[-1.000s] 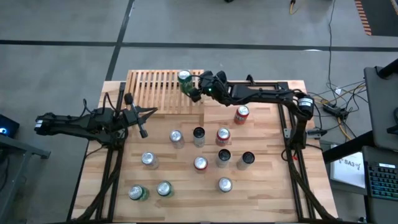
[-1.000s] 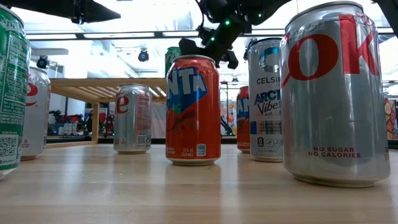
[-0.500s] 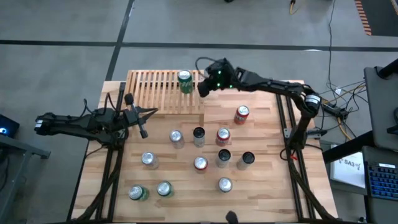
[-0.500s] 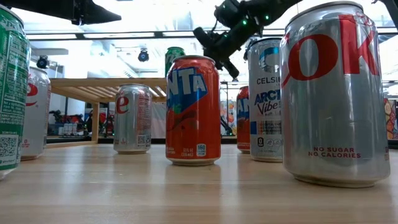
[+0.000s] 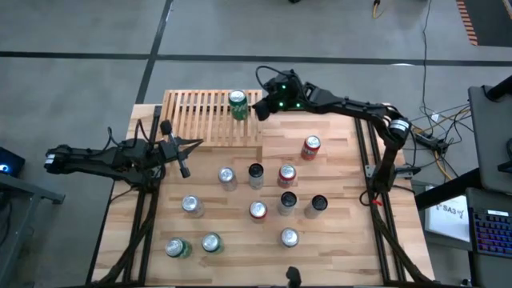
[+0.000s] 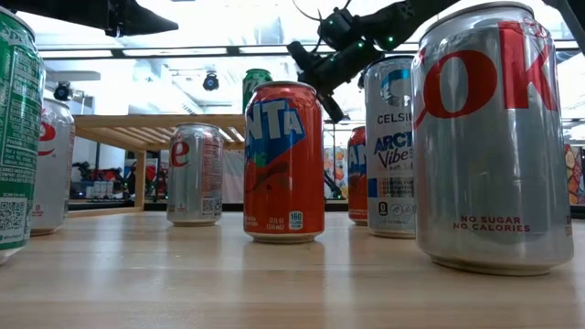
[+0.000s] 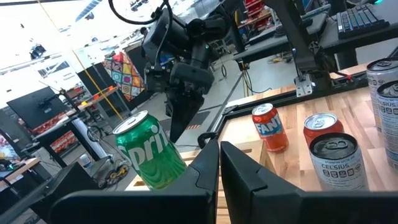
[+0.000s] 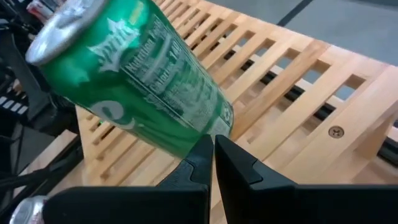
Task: Place canned beverage on shelf
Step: Put the right green soda can on the shelf
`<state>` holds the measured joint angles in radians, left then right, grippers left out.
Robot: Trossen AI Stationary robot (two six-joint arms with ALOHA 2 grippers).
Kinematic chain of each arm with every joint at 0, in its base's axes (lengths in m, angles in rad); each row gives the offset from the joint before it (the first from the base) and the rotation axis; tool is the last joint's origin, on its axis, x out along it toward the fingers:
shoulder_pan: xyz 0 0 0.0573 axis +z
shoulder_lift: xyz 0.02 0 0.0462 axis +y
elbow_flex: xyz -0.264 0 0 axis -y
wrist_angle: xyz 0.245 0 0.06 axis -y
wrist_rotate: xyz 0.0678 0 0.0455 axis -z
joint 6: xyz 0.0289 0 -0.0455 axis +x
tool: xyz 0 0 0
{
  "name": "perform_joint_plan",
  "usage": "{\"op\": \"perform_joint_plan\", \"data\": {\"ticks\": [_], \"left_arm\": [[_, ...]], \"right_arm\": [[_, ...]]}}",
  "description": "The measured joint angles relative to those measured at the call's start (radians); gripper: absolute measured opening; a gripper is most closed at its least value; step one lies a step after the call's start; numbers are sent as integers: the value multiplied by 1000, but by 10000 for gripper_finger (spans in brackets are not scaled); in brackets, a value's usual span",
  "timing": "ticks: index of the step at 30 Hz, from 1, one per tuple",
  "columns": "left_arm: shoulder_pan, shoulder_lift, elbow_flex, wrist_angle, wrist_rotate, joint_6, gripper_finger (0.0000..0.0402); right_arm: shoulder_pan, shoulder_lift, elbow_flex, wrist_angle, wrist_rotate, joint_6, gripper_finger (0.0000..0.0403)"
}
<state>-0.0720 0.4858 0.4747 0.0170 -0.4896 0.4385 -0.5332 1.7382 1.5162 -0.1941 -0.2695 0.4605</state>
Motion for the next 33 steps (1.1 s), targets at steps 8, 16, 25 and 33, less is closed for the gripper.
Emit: {"op": "perform_joint_plan", "data": {"ticks": [8,16,25,33], "left_arm": [[0,0,0,-15,0,-1,0],[0,0,0,-15,0,-2,0],[0,0,0,-15,0,-2,0],[0,0,0,-18,0,-2,0]], "right_arm": [[37,-8,0,-63,-111,-39,9],[127,13,0,1,-144,-170,9],[139,11,0,5,119,-162,9],[132,11,0,13,140,-165,9]]}}
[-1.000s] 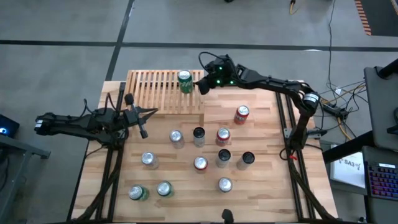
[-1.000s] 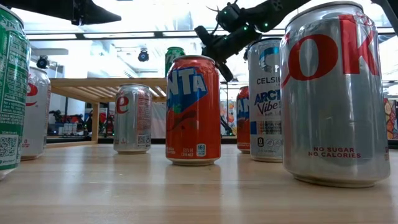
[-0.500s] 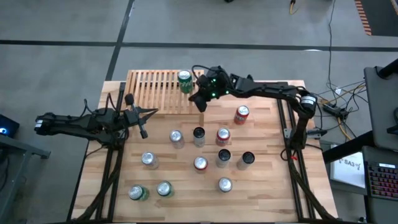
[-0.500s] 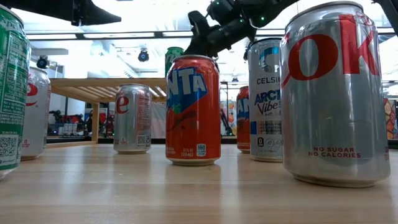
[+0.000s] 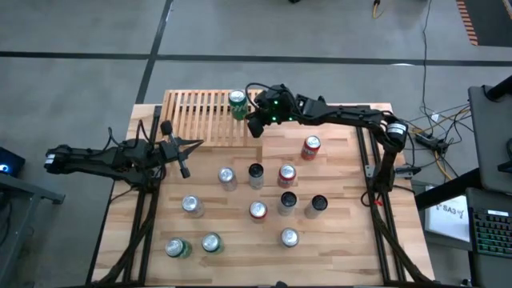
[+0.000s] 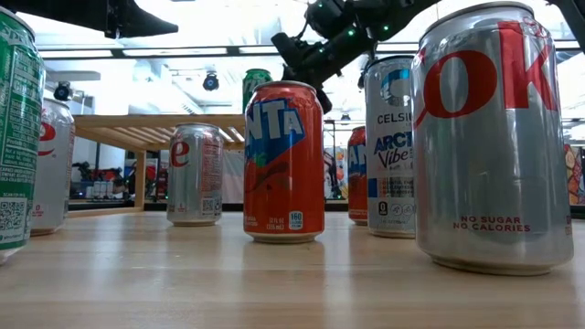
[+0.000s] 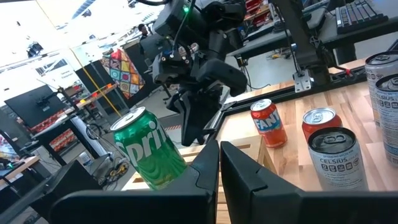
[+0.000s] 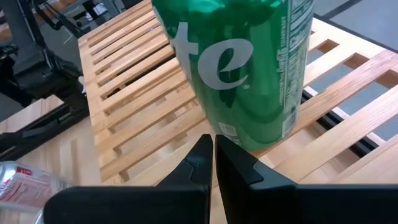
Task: Place canned beverage on shelf
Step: Put the right green soda can on the shelf
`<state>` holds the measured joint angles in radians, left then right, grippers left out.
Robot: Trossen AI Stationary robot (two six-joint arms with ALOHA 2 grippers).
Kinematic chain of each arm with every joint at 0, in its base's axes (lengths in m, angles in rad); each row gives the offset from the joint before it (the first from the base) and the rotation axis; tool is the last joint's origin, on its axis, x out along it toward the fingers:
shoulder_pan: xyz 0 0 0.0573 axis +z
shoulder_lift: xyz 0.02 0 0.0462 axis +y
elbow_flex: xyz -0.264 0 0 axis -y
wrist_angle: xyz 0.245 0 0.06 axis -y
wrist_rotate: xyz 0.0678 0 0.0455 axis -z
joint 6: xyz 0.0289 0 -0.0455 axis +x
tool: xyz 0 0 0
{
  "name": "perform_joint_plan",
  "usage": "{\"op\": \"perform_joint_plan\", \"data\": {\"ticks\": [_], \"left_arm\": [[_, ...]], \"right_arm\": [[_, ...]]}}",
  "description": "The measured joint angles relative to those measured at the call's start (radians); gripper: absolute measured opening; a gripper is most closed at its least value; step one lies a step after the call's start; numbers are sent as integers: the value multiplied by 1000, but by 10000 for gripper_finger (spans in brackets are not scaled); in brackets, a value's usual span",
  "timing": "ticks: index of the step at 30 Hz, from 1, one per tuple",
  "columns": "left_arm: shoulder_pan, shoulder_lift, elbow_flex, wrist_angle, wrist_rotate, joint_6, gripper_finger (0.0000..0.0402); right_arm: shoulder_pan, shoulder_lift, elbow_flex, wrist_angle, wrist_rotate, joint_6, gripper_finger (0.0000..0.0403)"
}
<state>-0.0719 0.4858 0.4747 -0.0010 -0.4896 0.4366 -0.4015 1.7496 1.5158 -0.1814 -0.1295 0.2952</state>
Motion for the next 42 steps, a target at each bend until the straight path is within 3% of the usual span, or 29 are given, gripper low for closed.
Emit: {"op": "perform_joint_plan", "data": {"ticks": [8,14,42], "left_arm": [[0,0,0,0,0,0,0],[0,0,0,-4,0,0,0],[0,0,0,-8,0,0,0]], "right_arm": [[1,-3,0,-51,2,27,9],[-39,-3,0,-64,143,69,9],[-35,64,0,29,131,55,9]]}}
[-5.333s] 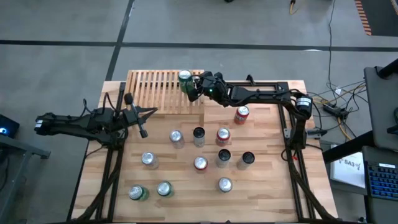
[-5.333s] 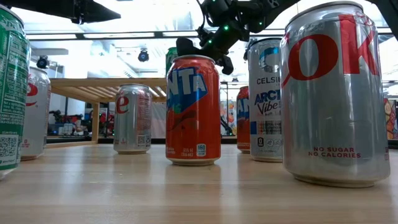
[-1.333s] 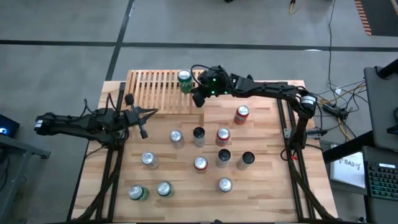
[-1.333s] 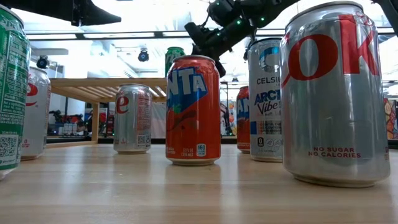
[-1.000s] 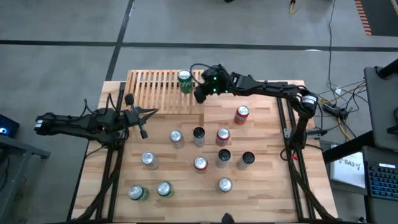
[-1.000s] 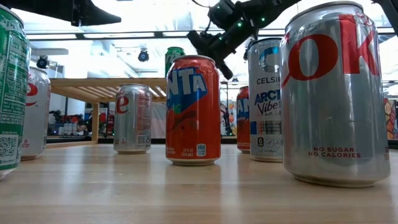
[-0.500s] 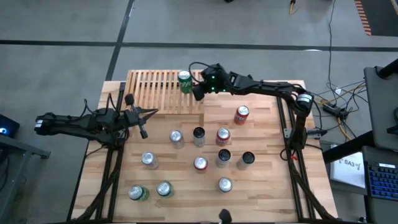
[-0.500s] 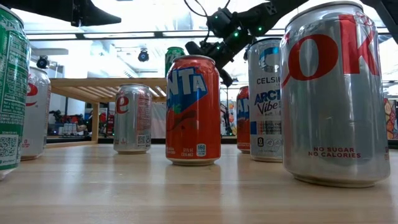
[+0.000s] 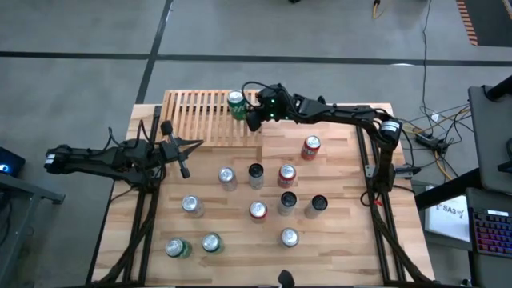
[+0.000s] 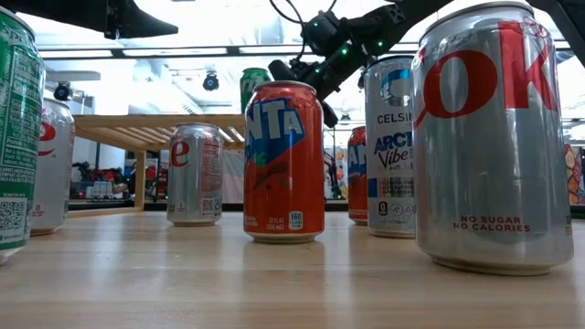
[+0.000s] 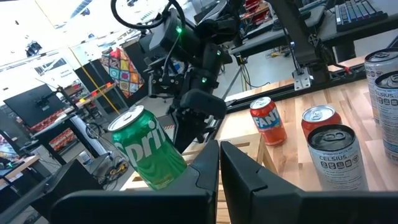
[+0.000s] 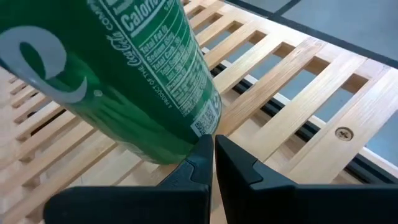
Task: Place canned beverage on shelf
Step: Put the right green soda can on the shelf
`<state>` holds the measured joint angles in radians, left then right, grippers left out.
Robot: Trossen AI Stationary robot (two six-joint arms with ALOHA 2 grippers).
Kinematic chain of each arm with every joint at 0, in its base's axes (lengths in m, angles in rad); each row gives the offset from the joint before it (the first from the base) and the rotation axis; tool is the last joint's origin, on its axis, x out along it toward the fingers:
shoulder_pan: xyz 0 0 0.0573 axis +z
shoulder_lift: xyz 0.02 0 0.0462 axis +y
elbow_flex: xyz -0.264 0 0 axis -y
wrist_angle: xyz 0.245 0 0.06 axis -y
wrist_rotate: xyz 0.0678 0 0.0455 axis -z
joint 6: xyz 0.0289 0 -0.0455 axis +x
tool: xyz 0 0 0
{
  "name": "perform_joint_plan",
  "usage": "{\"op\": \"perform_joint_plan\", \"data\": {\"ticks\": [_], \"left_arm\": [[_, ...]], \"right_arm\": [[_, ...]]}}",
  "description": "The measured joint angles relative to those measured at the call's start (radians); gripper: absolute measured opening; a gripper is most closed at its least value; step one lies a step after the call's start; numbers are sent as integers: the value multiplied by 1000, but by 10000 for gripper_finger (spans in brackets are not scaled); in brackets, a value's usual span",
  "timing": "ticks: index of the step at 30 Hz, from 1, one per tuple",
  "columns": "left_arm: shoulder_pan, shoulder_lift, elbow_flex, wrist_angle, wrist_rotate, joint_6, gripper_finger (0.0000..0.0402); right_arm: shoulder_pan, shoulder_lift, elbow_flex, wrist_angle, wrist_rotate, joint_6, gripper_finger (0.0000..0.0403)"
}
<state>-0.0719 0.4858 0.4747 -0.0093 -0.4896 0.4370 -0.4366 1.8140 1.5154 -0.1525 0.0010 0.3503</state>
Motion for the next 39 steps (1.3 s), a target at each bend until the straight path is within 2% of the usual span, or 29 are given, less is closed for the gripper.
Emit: {"op": "perform_joint_plan", "data": {"ticks": [16,39], "left_arm": [[0,0,0,0,0,0,0],[0,3,0,1,0,0,0]], "right_arm": [[13,11,0,8,-2,16,9],[31,21,0,23,0,-49,9]]}}
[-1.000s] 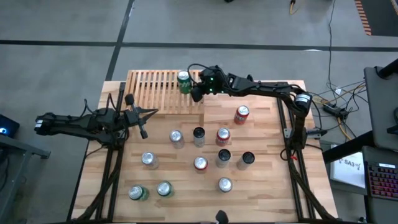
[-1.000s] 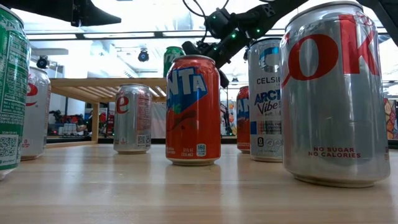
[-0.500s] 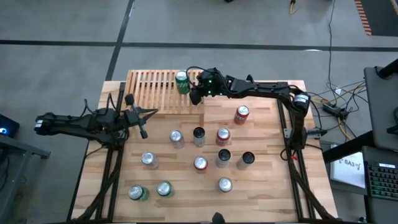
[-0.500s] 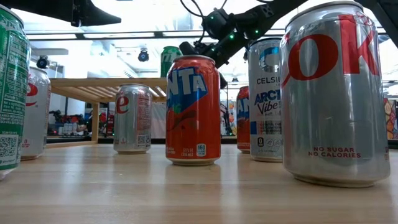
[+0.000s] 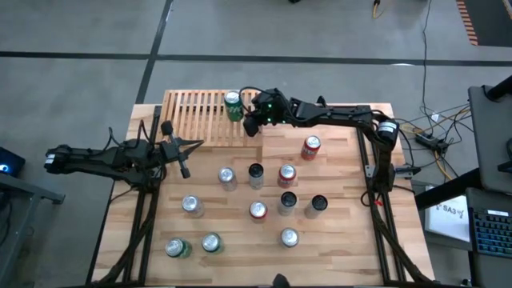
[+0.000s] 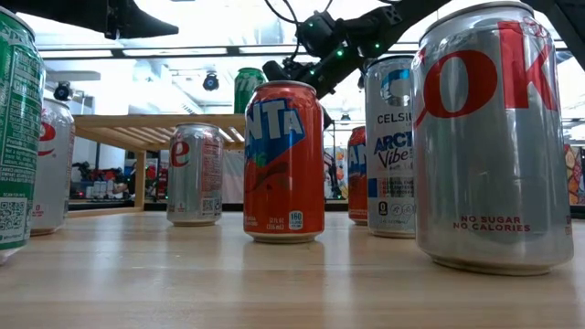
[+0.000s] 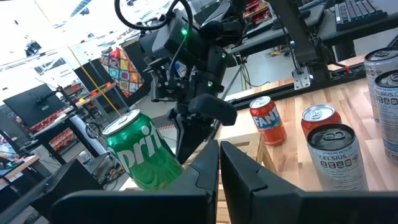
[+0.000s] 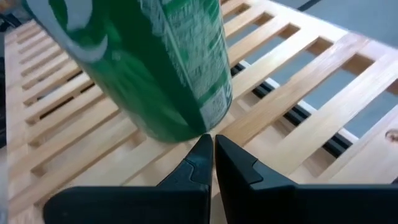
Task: Place canned beverage on shelf
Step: Put the right green soda can on the shelf
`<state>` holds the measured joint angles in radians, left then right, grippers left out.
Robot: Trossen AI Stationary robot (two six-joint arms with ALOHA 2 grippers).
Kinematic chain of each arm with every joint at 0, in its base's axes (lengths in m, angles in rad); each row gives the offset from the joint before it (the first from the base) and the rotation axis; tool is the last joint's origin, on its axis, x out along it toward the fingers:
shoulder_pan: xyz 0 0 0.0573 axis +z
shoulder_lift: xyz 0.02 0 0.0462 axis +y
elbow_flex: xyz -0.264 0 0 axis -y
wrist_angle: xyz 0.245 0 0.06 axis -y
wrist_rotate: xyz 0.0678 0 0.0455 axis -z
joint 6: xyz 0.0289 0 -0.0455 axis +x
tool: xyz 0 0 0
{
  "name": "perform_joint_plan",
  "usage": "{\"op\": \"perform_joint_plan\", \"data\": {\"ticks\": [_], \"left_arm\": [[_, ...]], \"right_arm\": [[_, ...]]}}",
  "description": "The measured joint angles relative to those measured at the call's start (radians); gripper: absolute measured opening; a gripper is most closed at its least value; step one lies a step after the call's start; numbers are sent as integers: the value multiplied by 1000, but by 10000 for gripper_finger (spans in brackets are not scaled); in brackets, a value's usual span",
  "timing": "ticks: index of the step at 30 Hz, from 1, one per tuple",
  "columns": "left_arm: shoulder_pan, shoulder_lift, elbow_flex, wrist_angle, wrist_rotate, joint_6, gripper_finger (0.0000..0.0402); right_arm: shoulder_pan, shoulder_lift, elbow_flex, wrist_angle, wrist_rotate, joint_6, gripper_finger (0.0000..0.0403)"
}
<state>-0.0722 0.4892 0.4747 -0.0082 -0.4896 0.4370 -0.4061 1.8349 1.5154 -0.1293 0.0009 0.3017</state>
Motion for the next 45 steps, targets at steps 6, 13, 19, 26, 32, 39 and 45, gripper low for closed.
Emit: {"op": "perform_joint_plan", "data": {"ticks": [6,13,19,26,32,39,45], "left_arm": [[0,0,0,-1,0,-3,0],[0,0,0,-1,0,-4,0],[0,0,0,0,0,-4,0],[0,0,0,-1,0,-3,0],[0,2,0,-1,0,-1,0],[0,2,0,-1,0,0,0],[0,2,0,-1,0,0,0]], "right_arm": [[2,-32,0,-40,-41,-16,9],[8,-31,0,31,-84,-78,9],[7,-20,0,67,-128,-158,9],[9,-23,0,25,-87,-161,9],[-1,-22,0,36,9,-139,9],[5,1,0,121,18,-143,9],[6,17,0,111,21,-144,9]]}}
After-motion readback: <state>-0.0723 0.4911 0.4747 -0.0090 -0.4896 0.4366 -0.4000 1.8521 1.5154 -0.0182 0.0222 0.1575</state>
